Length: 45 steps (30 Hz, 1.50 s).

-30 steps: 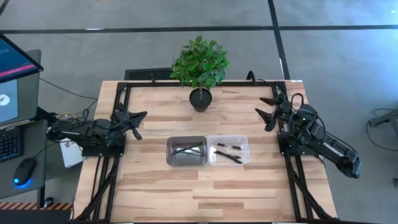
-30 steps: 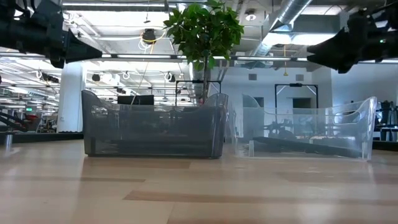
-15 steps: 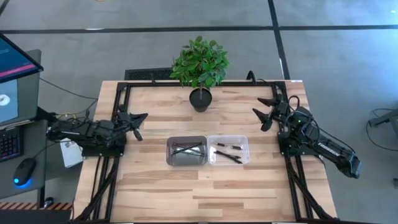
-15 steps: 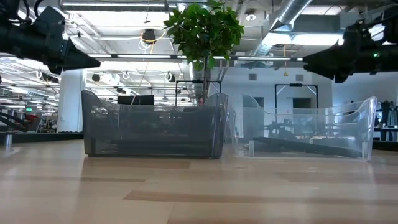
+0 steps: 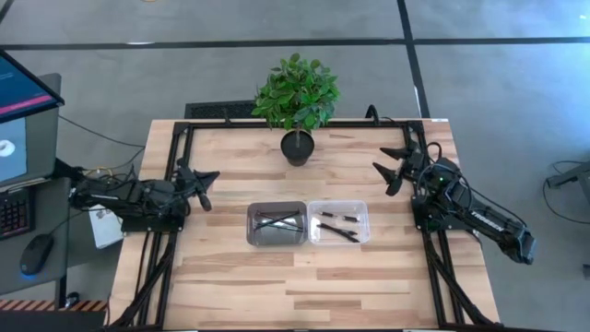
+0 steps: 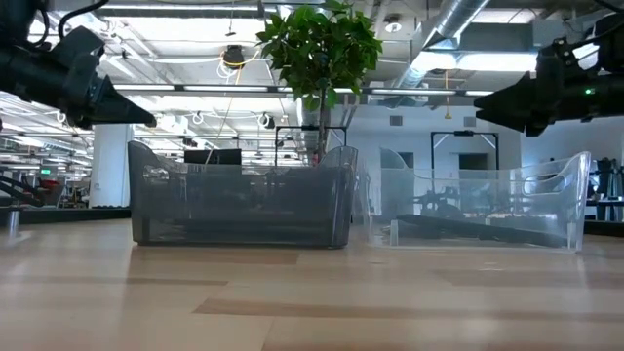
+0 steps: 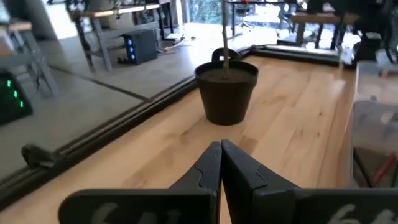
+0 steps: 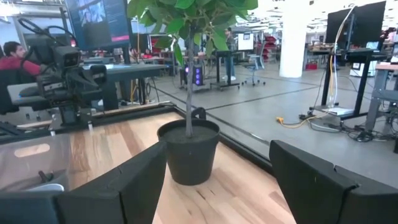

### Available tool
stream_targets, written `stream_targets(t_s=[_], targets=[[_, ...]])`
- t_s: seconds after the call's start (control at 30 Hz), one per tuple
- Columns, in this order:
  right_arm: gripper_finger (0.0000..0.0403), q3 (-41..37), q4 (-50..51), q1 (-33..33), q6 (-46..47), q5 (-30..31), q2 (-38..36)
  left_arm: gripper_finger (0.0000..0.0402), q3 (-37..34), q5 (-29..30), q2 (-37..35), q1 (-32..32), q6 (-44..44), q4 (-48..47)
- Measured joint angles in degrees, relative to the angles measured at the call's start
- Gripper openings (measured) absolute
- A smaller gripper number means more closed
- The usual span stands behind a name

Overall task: Sort pens & pencils
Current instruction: Return to Home Position

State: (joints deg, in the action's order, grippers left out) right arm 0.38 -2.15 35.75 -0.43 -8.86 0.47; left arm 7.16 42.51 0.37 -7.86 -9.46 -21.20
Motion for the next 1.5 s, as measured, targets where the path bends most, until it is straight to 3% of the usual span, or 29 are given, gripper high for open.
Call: stream_targets(t_s=[0.13,0.4,0.8,1.5], targets=[[0.0311,-0.02,0.0,0.0,0.0,0.0,0.0,0.0,-0.07,-1.43,-0.01,0.0,4.53,0.49],[0.0311,-0.02,0.0,0.0,0.0,-0.02,0.0,0.0,-2.29,-5.28,-0.07,-0.03,9.05,10.66],[0.0311,-0.02,0.0,0.0,0.0,-0.02,0.0,0.0,-2.32,-5.19,-0.01,-0.02,1.67,10.44],[0.0311,-0.04,0.0,0.0,0.01,-0.03,0.0,0.0,-2.39,-5.11,-0.01,-0.02,1.73,10.27]])
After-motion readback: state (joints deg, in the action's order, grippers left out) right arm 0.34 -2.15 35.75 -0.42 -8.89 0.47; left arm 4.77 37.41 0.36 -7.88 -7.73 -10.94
